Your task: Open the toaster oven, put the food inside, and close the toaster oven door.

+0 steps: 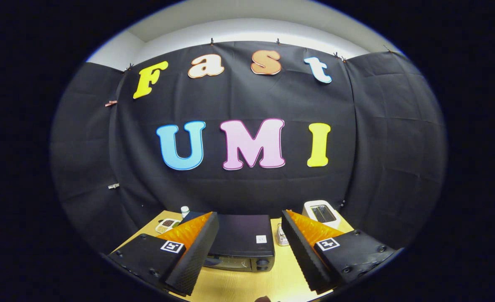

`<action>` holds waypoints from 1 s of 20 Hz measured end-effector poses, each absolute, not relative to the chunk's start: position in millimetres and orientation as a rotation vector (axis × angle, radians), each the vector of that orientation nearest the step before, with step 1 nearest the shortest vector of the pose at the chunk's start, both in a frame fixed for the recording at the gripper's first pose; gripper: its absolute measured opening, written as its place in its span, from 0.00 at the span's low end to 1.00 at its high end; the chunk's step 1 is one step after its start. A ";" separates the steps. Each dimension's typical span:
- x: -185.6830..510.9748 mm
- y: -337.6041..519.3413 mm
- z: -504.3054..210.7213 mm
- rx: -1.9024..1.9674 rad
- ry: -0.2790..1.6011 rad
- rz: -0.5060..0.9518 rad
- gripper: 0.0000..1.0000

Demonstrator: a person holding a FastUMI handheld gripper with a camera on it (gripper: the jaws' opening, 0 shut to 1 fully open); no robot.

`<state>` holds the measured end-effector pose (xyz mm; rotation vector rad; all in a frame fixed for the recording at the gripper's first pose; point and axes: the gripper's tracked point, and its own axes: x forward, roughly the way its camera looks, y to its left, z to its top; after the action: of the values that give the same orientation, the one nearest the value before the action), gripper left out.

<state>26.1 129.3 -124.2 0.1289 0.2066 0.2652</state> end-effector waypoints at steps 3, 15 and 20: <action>26.8 107.1 -99.0 0.136 0.164 0.253 0.98; 5.1 25.1 -52.7 0.150 0.073 0.199 0.98; 1.0 6.2 -52.7 0.140 0.065 0.181 0.98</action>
<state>1.0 6.2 -52.7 0.1402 0.0651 0.1812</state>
